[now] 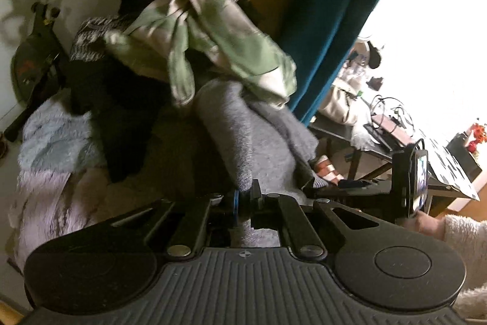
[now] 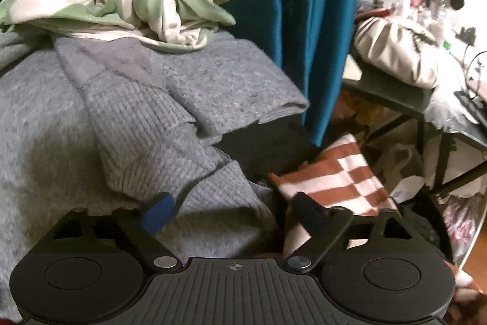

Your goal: Fold clothes

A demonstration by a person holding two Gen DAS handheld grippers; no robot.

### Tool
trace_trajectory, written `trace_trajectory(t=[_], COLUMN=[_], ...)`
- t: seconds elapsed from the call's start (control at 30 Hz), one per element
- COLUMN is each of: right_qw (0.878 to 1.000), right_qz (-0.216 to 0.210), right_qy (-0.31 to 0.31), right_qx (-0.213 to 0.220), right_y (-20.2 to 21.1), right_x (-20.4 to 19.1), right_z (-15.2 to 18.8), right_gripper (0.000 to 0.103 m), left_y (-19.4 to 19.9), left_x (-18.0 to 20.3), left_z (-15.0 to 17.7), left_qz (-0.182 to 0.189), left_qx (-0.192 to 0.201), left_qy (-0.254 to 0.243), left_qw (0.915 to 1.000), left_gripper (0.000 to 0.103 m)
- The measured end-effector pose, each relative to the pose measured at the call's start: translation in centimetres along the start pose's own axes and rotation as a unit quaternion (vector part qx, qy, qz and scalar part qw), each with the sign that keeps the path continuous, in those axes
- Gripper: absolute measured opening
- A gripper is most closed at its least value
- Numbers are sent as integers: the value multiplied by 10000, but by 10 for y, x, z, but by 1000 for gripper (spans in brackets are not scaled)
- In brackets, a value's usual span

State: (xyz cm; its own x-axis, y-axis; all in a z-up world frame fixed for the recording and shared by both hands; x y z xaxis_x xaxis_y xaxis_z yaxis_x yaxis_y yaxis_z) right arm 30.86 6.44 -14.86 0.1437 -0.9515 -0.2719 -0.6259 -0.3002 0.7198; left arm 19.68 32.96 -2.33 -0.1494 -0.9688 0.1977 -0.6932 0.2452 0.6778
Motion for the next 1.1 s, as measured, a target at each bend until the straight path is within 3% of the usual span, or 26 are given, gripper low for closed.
trace_trajectory(t=[0.03,0.23,0.47,0.77,0.93,1.1], right_qw=[9999,9992,9973,9924,9892,9789], right_qz=[-109,-365,-612,-916,-1091,-1538], right_qy=[-48,-128,-402,-817,-978,-1342], right_qx=[-46,-81,3,63,74,115], right_y=[-3,3,21,37,43,54], right_x=[1,-4,-2,-1,-3,-4], right_z=[-1,0,6,15,19,23], right_gripper=[49,13,11,11,11,10], left_y=[-4,-26,-48,-63,-67,-73], left_x=[-1,-5,-2,4,6,9], left_z=[2,6,5,10,8,8], left_qz=[-49,-210,-356,-452,-425,-442], left_qx=[-51,-404,-600,-748,-810,-848], left_qy=[25,15,-103,-255,-298,-312], left_qw=[10000,9990,9975,9959,9954,9949], left_gripper=[7,8,11,26,40,50])
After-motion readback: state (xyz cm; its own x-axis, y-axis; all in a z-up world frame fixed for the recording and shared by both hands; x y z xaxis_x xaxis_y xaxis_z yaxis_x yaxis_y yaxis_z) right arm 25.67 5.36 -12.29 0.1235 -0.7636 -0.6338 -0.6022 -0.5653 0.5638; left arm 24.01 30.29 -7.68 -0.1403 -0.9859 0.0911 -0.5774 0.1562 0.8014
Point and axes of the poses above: each gripper's, at about its wrist camera, not at the fingertips, and y roughly against the way its jaws point, x to its right, z to its underside, the point moved 2 cm from there along -y, roughly the way its jaws point, and after that the axes turned 15 degrees about -z, right-handed, at the moved point
